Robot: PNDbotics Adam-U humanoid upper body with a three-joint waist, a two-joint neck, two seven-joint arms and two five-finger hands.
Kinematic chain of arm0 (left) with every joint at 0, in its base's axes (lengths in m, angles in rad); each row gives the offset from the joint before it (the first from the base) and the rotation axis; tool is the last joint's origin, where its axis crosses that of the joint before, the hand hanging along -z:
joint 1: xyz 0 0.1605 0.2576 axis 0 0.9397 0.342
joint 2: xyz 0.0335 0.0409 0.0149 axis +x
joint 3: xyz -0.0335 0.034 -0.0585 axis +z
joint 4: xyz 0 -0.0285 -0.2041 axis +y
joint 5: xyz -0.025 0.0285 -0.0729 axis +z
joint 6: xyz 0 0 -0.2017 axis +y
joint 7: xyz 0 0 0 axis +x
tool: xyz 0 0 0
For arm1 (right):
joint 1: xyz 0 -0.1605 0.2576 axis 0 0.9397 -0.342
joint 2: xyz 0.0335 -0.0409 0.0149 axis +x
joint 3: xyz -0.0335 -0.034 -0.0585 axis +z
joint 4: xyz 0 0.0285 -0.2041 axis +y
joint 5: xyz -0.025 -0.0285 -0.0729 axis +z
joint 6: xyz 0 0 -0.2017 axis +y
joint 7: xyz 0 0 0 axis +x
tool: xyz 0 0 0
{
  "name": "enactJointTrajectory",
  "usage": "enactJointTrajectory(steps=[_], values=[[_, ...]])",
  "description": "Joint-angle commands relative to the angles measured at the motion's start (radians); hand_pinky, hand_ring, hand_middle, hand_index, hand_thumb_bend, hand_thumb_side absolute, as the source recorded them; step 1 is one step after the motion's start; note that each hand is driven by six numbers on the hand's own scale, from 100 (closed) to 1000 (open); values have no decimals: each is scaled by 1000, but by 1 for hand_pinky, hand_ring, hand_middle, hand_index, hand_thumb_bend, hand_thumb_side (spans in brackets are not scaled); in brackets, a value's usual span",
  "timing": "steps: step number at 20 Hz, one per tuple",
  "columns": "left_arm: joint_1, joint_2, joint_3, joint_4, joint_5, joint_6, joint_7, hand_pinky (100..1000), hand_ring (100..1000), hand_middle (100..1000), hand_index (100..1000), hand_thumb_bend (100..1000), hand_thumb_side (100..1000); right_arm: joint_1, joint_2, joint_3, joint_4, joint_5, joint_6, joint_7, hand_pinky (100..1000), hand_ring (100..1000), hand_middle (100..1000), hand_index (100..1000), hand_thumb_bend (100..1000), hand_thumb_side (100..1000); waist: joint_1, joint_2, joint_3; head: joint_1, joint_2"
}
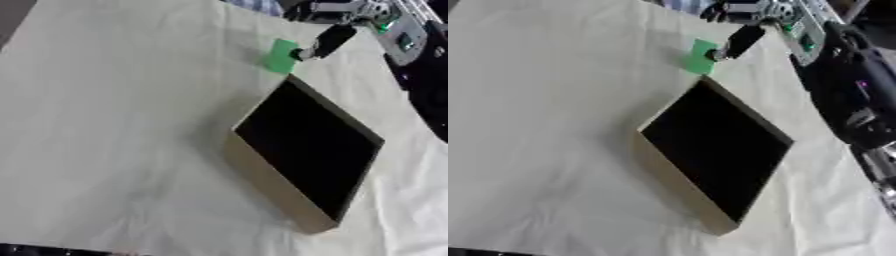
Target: Pick up objects on the table and place them in the box.
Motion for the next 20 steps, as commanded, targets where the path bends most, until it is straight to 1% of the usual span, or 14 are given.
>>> enactJointTrajectory(steps=[1,6,7,8,12,16,19,20], values=[[-12,11,-1,-18,5,-1,-4,555,630,628,745,100,605,-21,-13,-14,6,30,5,-6,928,942,913,1000,321,412,7,-16,3,-6,1],[-14,13,-1,-18,6,0,-6,556,630,628,745,100,611,28,-56,-9,-36,-6,0,2,927,941,910,1000,318,424,-2,-8,8,-5,-2],[-14,13,-2,-18,6,1,-7,556,630,628,745,100,612,37,-63,-7,-44,-9,5,4,926,939,907,1000,323,399,-4,-6,10,-6,-4],[-15,13,-3,-18,6,1,-8,556,630,628,745,100,614,44,-68,-6,-51,-10,10,5,925,939,907,1000,317,442,-7,-4,12,-7,-6],[-18,14,-4,-18,6,1,-10,555,629,627,744,100,617,64,-78,-11,-57,-11,32,1,921,935,901,1000,302,457,-13,6,22,-15,-13],[-19,14,-3,-18,5,1,-10,555,629,627,744,100,623,70,-80,-16,-52,-12,45,-8,904,921,866,999,275,483,-18,15,30,-19,-20],[-21,14,-4,-18,3,2,-12,555,629,627,743,100,624,70,-78,-22,-50,-27,55,-24,881,900,807,979,214,536,-20,22,34,-23,-23],[-23,14,-5,-18,3,3,-13,555,629,627,743,100,628,70,-77,-24,-51,-35,59,-33,878,897,802,977,209,534,-21,24,36,-24,-25]])
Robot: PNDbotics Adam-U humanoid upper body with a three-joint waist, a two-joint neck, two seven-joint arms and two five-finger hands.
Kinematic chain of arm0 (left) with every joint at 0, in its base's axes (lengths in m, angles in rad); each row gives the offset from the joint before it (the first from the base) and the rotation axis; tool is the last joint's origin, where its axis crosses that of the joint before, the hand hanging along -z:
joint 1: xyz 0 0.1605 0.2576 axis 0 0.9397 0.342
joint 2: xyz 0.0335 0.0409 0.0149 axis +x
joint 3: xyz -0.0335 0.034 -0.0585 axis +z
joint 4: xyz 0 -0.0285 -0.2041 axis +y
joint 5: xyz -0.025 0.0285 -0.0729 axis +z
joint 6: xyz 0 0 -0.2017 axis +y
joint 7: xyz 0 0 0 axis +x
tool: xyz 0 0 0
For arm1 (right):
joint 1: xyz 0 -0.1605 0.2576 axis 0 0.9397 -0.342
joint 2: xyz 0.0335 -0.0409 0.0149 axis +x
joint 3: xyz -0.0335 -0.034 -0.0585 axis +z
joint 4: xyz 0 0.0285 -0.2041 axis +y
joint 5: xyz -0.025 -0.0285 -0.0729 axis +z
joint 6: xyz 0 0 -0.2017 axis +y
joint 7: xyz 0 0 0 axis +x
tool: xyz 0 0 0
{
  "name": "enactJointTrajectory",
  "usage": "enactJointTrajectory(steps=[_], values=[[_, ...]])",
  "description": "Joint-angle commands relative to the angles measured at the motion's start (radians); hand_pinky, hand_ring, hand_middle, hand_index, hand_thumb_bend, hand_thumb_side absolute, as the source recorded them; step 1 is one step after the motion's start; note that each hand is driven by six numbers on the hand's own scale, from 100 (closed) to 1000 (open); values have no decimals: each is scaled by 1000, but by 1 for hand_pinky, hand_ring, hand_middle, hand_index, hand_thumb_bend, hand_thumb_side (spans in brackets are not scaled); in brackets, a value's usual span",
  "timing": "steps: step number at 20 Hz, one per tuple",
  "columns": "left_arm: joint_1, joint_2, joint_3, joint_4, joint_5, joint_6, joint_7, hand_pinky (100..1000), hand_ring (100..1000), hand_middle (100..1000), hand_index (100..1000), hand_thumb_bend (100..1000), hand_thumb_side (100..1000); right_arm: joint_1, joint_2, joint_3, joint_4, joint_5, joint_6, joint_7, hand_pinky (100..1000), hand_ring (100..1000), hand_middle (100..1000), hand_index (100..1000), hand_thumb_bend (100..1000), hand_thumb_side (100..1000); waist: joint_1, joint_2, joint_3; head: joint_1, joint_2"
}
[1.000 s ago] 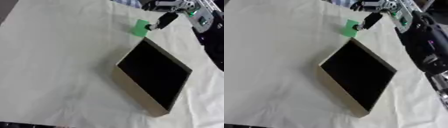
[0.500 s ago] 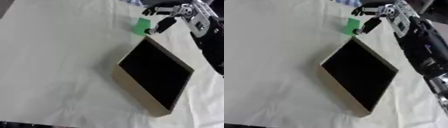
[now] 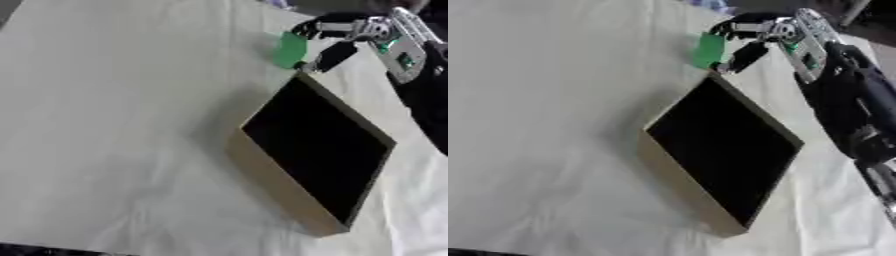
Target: Pick up objects on the table and place them in the box.
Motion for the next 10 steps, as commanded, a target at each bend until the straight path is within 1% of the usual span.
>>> enactJointTrajectory(steps=[1,5,8,9,10], values=[[-14,14,0,-18,2,0,-6,555,629,627,743,100,629,-11,-36,-12,-14,-25,14,-24,874,894,798,975,202,550,8,-13,4,-8,-16],[-18,14,-1,-18,1,0,-9,555,628,627,743,100,631,-14,-36,-11,-21,-51,35,-61,866,889,787,966,175,596,4,-4,13,-16,-24],[-20,14,-3,-18,0,1,-12,554,628,627,743,100,634,-16,-37,-12,-26,-64,50,-80,847,875,740,936,142,621,0,2,17,-20,-27],[-20,14,-2,-18,0,1,-13,554,628,627,743,100,634,-16,-37,-12,-27,-70,54,-85,847,875,740,936,142,621,0,3,18,-20,-27],[-19,14,-2,-18,-1,2,-15,554,628,627,743,100,636,-18,-39,-11,-29,-75,57,-88,839,868,703,928,150,630,-1,5,18,-18,-26]])
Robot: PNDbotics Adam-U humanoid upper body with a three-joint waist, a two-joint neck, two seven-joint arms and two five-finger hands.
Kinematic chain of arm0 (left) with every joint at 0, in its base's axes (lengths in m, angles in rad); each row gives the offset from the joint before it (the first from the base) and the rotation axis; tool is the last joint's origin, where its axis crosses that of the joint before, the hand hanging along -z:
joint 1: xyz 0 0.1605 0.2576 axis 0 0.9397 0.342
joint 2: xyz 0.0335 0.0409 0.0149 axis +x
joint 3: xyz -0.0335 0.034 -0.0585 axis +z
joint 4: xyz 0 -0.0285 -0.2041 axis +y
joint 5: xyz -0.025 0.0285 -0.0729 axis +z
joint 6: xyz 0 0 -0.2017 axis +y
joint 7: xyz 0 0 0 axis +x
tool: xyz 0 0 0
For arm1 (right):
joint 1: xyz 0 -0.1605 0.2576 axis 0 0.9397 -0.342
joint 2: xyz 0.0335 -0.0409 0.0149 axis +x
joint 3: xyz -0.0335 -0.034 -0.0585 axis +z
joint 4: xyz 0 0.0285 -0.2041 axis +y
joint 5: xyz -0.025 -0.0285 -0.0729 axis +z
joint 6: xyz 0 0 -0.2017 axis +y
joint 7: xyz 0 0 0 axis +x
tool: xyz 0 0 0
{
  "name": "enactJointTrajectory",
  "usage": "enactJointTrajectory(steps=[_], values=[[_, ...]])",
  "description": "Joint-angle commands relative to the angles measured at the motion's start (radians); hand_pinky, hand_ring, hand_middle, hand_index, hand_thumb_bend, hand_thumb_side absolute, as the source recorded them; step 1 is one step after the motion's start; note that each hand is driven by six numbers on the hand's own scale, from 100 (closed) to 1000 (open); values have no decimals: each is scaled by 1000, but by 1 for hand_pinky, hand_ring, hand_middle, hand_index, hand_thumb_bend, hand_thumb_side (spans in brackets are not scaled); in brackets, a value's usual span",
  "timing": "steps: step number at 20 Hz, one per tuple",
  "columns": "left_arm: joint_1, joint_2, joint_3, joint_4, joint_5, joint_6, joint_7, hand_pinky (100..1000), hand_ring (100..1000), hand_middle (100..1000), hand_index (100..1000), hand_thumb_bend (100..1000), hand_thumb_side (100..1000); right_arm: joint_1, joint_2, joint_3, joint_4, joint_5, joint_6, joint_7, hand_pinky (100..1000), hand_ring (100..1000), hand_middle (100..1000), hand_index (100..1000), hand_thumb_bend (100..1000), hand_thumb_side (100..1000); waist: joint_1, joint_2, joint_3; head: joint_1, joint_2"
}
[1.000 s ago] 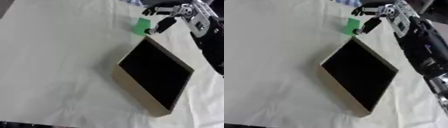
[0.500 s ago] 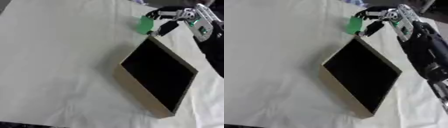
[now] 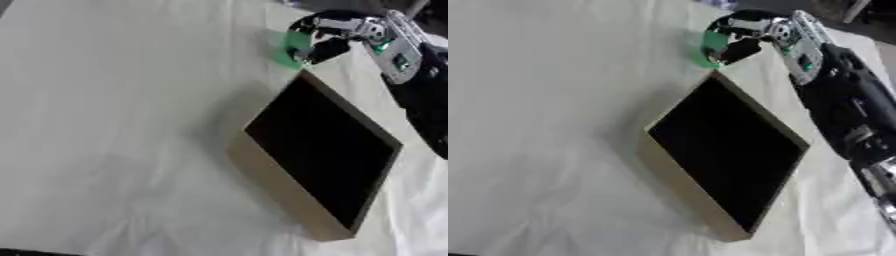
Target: Pick up objects on the table and place them in the box.
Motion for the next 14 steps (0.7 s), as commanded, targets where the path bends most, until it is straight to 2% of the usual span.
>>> enactJointTrajectory(steps=[1,6,9,13,14], values=[[-9,15,-1,-18,-2,1,-7,554,628,627,743,100,637,-20,-40,-10,-26,-22,10,-17,836,862,677,924,171,612,9,-16,0,-2,-8],[-12,15,-3,-18,-3,2,-13,554,629,627,742,100,641,-21,-44,-8,-32,-15,3,-11,830,850,570,897,206,571,0,-7,9,-5,-15],[-11,15,-2,-18,-5,2,-15,554,628,626,742,100,642,-20,-43,-6,-31,-12,-5,1,832,850,562,887,202,558,-2,-4,13,-4,-15],[-10,13,-2,-18,-6,4,-18,554,629,627,742,100,644,-19,-42,-9,-31,-23,-13,7,818,825,510,805,161,532,-2,-3,13,-2,-12],[-11,13,-2,-18,-6,5,-19,554,630,627,742,100,643,-20,-42,-10,-34,-29,-14,3,808,810,471,759,155,515,-2,-4,12,-1,-11]])
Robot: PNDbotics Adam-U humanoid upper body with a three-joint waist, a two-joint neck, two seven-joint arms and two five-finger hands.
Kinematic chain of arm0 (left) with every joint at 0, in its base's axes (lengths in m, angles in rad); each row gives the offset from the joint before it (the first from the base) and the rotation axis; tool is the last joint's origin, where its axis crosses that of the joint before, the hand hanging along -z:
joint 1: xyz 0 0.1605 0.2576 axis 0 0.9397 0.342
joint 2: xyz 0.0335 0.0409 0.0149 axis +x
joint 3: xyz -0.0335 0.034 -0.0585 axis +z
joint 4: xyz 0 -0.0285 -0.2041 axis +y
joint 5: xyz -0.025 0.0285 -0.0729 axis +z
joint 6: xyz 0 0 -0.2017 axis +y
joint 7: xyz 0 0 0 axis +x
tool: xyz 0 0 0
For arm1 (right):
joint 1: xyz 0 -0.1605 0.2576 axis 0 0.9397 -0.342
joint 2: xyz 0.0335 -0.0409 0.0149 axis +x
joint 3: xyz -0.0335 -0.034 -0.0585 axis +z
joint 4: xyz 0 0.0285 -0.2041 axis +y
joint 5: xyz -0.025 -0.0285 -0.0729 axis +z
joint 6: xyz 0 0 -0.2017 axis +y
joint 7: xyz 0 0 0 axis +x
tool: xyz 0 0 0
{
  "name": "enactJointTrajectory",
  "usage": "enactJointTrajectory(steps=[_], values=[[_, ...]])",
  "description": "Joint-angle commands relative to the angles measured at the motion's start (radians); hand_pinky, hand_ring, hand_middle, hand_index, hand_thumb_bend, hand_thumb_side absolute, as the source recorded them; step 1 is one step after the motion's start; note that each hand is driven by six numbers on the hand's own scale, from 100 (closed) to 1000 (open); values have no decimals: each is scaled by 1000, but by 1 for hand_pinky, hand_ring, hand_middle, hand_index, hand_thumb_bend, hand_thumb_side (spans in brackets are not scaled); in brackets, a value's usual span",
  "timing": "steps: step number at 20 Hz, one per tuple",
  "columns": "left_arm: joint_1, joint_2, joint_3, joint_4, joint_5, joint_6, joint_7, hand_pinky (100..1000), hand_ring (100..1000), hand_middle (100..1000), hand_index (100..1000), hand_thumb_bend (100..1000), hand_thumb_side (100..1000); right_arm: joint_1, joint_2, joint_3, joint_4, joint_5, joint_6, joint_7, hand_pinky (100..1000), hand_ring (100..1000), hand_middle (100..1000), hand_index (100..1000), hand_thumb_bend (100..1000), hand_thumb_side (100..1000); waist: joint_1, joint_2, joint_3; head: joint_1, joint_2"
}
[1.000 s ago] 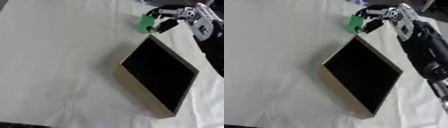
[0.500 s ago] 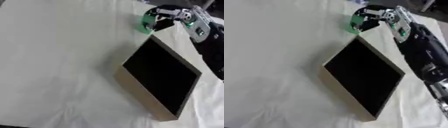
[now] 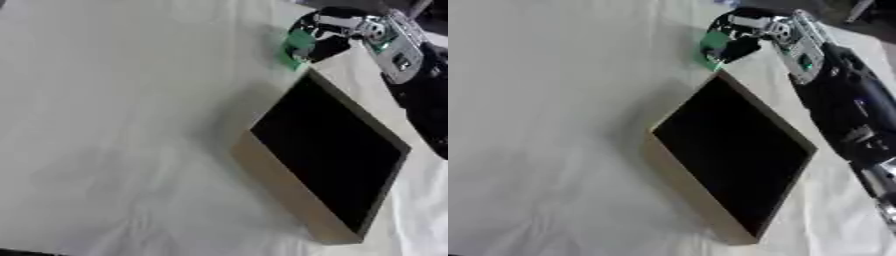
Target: Pick up objects on the table and place them in the box.
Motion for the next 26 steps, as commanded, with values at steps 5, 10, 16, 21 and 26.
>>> enactJointTrajectory(steps=[5,10,16,21,26], values=[[-11,11,-1,-18,-1,1,-6,555,631,627,742,100,643,-19,-38,-12,-26,-30,5,-39,777,778,420,698,100,458,10,-22,-2,-3,-10],[-14,12,0,-18,0,0,-7,557,634,630,744,100,639,-21,-40,-9,-34,-65,16,-53,752,751,415,692,100,314,11,-28,-4,-3,-8],[-12,10,3,-18,1,3,-7,561,638,632,744,100,636,-26,-55,-3,-66,-129,27,-30,725,754,434,712,100,100,18,-39,-12,-5,-6],[-8,12,6,-18,1,5,-6,564,641,633,745,100,629,-16,-105,17,-169,-200,39,-10,723,758,443,719,100,100,26,-53,-33,-1,-1],[0,16,9,-18,-1,6,-5,567,642,634,745,100,624,68,-237,58,-448,-323,71,11,734,766,456,723,100,100,32,-71,-64,9,6]])
